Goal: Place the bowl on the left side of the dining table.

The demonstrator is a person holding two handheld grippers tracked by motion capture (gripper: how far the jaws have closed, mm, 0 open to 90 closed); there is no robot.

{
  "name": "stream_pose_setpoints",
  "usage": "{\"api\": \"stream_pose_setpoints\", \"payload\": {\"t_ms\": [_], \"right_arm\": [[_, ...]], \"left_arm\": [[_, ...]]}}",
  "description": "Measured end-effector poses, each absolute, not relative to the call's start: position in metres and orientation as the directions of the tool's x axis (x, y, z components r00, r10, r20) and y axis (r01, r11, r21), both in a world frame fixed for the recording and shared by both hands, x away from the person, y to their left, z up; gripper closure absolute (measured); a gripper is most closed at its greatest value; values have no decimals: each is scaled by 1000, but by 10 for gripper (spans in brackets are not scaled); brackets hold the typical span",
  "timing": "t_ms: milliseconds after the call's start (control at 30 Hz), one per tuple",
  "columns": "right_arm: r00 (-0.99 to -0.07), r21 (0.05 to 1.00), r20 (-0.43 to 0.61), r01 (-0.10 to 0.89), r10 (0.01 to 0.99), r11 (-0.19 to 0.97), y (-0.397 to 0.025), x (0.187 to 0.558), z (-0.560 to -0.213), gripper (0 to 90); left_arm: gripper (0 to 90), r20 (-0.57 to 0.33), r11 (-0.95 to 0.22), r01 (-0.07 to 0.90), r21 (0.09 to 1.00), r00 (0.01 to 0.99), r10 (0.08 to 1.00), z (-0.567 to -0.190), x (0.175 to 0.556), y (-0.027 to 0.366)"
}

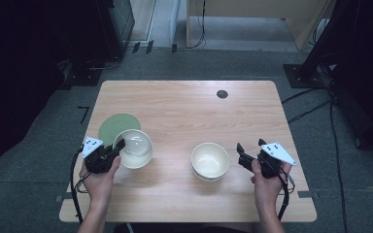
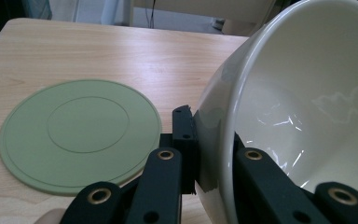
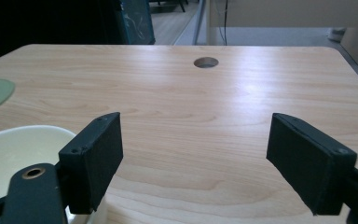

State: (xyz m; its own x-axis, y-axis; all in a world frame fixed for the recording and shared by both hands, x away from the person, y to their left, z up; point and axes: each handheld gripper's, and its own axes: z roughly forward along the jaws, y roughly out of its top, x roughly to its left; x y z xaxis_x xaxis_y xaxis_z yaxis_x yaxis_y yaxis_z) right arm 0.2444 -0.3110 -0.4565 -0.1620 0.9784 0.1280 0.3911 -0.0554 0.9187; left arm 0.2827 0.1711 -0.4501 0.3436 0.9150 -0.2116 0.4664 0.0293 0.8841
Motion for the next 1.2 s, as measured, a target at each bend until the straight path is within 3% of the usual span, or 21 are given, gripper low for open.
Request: {"api": "stream_pose_setpoints", "payload": {"t_ms": [500, 1200], "right_arm": [[-48, 888, 108, 455, 993, -75, -360, 249, -485, 190], [2, 797, 62, 601, 998, -51, -392, 244, -517, 198]], "left_arm": [[845, -229, 58, 492, 869, 294, 928, -461, 291, 185], [845, -269, 117, 508, 853, 238, 933, -455, 312, 207]]}}
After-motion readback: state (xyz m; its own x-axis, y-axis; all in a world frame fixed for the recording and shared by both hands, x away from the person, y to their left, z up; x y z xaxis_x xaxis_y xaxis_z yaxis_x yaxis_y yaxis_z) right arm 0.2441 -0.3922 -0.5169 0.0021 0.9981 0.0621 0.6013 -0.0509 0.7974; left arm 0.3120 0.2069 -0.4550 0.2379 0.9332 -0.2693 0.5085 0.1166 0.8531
